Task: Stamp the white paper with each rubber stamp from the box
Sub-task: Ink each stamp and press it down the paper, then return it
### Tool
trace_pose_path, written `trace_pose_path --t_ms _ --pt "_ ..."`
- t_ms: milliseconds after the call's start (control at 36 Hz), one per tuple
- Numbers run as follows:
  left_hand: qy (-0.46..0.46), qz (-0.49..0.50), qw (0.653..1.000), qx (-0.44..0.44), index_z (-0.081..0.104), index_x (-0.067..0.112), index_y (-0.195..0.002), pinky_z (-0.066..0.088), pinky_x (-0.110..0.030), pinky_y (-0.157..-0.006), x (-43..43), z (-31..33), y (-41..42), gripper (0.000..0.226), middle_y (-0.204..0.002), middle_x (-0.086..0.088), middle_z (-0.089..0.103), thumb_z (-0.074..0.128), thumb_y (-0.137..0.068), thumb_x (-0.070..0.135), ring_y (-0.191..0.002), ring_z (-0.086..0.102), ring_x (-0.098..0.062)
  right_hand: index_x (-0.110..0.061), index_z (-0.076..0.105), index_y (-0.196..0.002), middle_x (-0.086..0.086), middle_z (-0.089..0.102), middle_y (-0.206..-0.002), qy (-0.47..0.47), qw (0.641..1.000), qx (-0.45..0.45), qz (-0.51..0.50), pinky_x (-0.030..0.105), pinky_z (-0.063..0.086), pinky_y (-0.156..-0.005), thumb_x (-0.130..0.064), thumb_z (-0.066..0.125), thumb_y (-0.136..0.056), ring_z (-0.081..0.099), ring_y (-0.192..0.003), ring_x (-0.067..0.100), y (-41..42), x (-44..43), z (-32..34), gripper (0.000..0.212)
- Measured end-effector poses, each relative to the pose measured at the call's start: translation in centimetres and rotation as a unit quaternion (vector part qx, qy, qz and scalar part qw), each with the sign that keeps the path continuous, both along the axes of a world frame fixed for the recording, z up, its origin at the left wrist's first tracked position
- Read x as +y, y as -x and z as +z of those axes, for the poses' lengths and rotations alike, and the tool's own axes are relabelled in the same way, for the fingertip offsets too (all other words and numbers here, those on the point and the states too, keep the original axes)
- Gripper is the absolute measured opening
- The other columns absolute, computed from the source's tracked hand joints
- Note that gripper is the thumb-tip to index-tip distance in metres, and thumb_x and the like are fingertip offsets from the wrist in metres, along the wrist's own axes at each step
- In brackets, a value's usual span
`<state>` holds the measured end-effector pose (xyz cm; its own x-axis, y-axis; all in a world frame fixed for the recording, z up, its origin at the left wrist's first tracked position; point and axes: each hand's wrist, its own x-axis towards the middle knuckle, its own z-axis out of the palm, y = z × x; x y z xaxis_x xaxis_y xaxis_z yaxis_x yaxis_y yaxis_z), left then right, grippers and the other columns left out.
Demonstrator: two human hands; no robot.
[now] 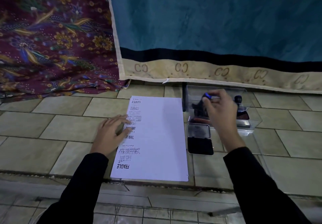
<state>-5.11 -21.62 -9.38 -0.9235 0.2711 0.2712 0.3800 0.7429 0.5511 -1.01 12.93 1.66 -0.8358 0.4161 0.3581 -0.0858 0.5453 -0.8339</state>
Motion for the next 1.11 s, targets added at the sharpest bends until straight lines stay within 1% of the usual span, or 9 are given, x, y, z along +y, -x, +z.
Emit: trace_pose_path --t_ms 56,111,194,306,444,722,861,1000,1111 --pt "-0.001 -0.001 1.000 0.005 0.058 0.041 -0.102 0.027 -0.043 -0.110 0.1 -0.1 0.0 0.026 -0.135 0.020 0.054 0.047 -0.084 0.057 -0.131 0.044 -0.004 -0.012 0.063 -0.102 0.012 0.065 -0.102 -0.069 0.997 -0.037 -0.028 -0.005 0.038 -0.059 -0.012 0.065 -0.086 0.057 -0.069 -0.001 0.7 2.2 -0.6 0.016" --pt "-0.002 0.001 1.000 0.008 0.056 0.042 -0.104 0.027 -0.038 -0.108 0.1 -0.1 0.1 0.028 -0.134 0.021 0.054 0.045 -0.084 0.057 -0.130 0.044 -0.004 -0.009 0.065 -0.104 0.012 0.063 -0.108 -0.126 0.989 -0.068 -0.034 -0.004 0.034 -0.064 -0.009 0.064 -0.086 0.051 -0.067 -0.001 1.2 3.4 -1.2 0.018" --pt "-0.010 0.001 1.000 0.008 0.055 0.044 -0.104 0.025 -0.032 -0.105 0.2 0.0 0.0 0.026 -0.132 0.025 0.052 0.046 -0.084 0.057 -0.128 0.044 -0.001 -0.009 0.066 -0.106 0.010 0.065 -0.108 -0.165 0.979 -0.117 -0.028 0.016 0.041 -0.074 -0.011 0.063 -0.087 0.058 -0.075 0.014 1.8 4.2 -1.7 0.019" --pt "-0.013 0.001 1.000 0.007 0.054 0.047 -0.104 0.029 -0.042 -0.109 0.1 0.1 -0.1 0.022 -0.133 0.024 0.054 0.047 -0.085 0.057 -0.128 0.045 -0.002 -0.006 0.067 -0.101 0.014 0.066 -0.099 -0.203 0.969 -0.138 -0.015 0.021 0.043 -0.071 -0.005 0.061 -0.086 0.060 -0.078 0.021 2.8 4.4 -1.8 0.016" --pt "-0.015 0.001 1.000 0.001 0.054 0.046 -0.104 0.030 -0.047 -0.109 0.2 0.3 -0.1 0.023 -0.133 0.020 0.056 0.047 -0.084 0.057 -0.128 0.046 -0.005 -0.004 0.068 -0.101 0.021 0.066 -0.100 -0.248 0.948 -0.197 0.008 0.034 0.052 -0.080 -0.004 0.060 -0.086 0.062 -0.091 0.034 3.7 4.3 -1.8 0.017" --pt "-0.014 0.003 1.000 -0.004 0.055 0.045 -0.104 0.028 -0.046 -0.110 0.4 0.7 -0.3 0.025 -0.133 0.019 0.056 0.046 -0.084 0.057 -0.129 0.046 -0.006 -0.002 0.069 -0.101 0.020 0.069 -0.096 -0.218 0.946 -0.238 -0.006 0.036 0.054 -0.084 -0.010 0.066 -0.084 0.063 -0.095 0.033 4.6 3.7 -1.6 0.018" --pt "-0.016 0.002 1.000 -0.007 0.055 0.046 -0.104 0.029 -0.046 -0.110 0.2 0.6 -0.3 0.023 -0.133 0.020 0.056 0.047 -0.085 0.056 -0.129 0.046 -0.004 -0.001 0.068 -0.091 0.019 0.068 -0.089 -0.235 0.941 -0.243 -0.027 0.033 0.050 -0.074 -0.011 0.066 -0.084 0.063 -0.089 0.033 4.5 4.1 -2.0 0.012" --pt "-0.015 -0.002 1.000 -0.010 0.053 0.049 -0.106 0.030 -0.050 -0.110 0.0 0.3 -0.1 0.022 -0.133 0.023 0.055 0.048 -0.086 0.056 -0.129 0.045 -0.001 0.001 0.068 -0.085 0.020 0.067 -0.084 -0.246 0.939 -0.238 -0.015 0.027 0.041 -0.063 -0.007 0.053 -0.089 0.062 -0.083 0.034 4.4 4.6 -2.0 0.017" --pt "-0.080 0.005 0.996 -0.032 0.061 0.039 -0.111 0.036 -0.048 -0.109 -0.1 -0.1 0.2 0.023 -0.131 0.021 0.058 0.062 -0.089 0.044 -0.127 0.048 -0.002 0.001 0.070 -0.088 0.021 0.070 -0.085 -0.244 0.950 -0.191 -0.044 0.036 0.054 -0.068 -0.004 0.048 -0.090 0.064 -0.079 0.034 4.3 5.9 -1.2 0.022"
